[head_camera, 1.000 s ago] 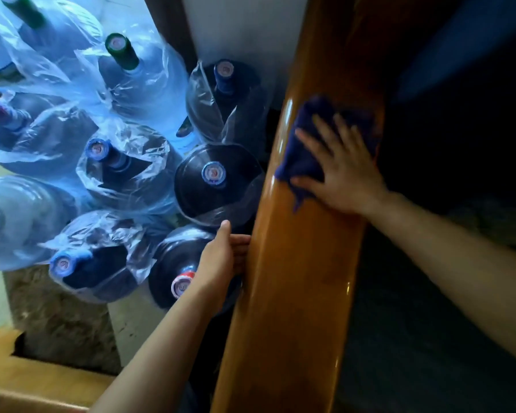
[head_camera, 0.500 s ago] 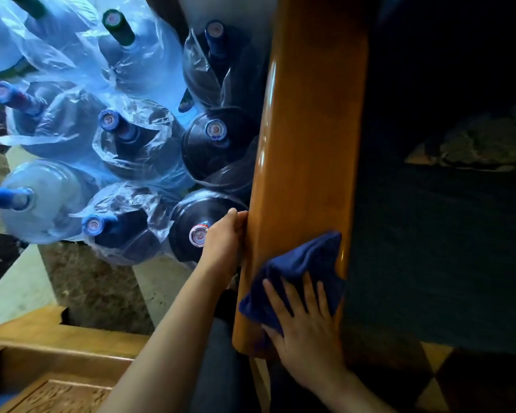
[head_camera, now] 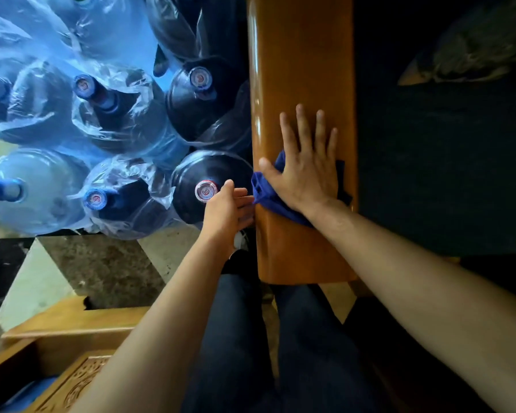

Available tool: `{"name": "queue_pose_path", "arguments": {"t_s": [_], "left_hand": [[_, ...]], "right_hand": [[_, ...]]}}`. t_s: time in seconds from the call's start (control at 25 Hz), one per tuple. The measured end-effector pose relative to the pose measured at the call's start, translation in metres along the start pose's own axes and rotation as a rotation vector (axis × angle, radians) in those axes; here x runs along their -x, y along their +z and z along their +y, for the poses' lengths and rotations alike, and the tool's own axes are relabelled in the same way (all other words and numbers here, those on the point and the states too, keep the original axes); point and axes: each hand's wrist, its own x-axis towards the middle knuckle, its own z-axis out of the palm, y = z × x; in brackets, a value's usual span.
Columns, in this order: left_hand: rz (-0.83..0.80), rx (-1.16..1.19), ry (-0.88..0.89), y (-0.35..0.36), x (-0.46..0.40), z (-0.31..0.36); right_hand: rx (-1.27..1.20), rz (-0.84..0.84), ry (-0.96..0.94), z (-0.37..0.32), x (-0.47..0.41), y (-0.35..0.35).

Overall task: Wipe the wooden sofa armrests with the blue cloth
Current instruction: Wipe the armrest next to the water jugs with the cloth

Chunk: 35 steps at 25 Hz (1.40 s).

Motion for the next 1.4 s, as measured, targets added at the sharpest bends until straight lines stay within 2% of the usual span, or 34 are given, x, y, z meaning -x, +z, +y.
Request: {"name": "queue_pose_path", "arguments": {"t_s": [0.2, 0.28, 0.32, 0.4, 0.52, 0.68, 0.76, 0.88, 1.0, 1.08, 1.16, 1.24, 1.4], "left_hand": [[-0.023, -0.127, -0.069, -0.007, 0.01, -0.039], [-0.004, -0.229, -0.064, -0.01, 0.02, -0.06], [0.069, -0.35, 0.0, -0.013, 0.026, -0.072], [0.19, -0.526, 0.235, -0.019, 0.046, -0.094], [0.009, -0.721, 0.47, -0.016, 0.079, -0.112], [0.049, -0.961, 0.734, -0.002, 0.079, -0.103], [0.006, -1.08, 0.862, 0.018, 0.074, -0.088], [-0.041, -1.15, 0.982, 0.061, 0.063, -0.067], [-0.025, -1.189, 0.967, 0.099, 0.062, -0.065], [-0.012, -1.173, 0.902, 0.116, 0.074, -0.08], [-0.048, -1.067, 0.788, 0.126, 0.09, -0.097], [-0.067, -0.835, 0.606, 0.14, 0.106, -0.105], [-0.096, -0.604, 0.423, 0.192, 0.152, -0.112]], "right_hand": [[-0.007, 0.029, -0.051, -0.018, 0.138, 0.033], [-0.024, 0.047, -0.029, -0.009, 0.158, 0.037], [-0.049, 0.074, 0.035, -0.004, 0.155, 0.036], [-0.1, 0.145, 0.201, 0.001, 0.143, 0.033], [-0.178, 0.284, 0.407, 0.002, 0.138, 0.032], [-0.249, 0.376, 0.615, 0.009, 0.138, 0.028], [-0.316, 0.403, 0.681, 0.019, 0.133, 0.025], [-0.56, 0.444, 0.815, 0.043, 0.121, 0.015], [-0.88, 0.486, 1.015, 0.069, 0.126, 0.012], [-1.061, 0.366, 1.086, 0.079, 0.148, 0.014], [-1.244, 0.201, 1.065, 0.085, 0.177, 0.017], [-1.447, 0.115, 1.06, 0.091, 0.203, 0.009], [-1.741, 0.169, 1.01, 0.133, 0.252, -0.034]]}}
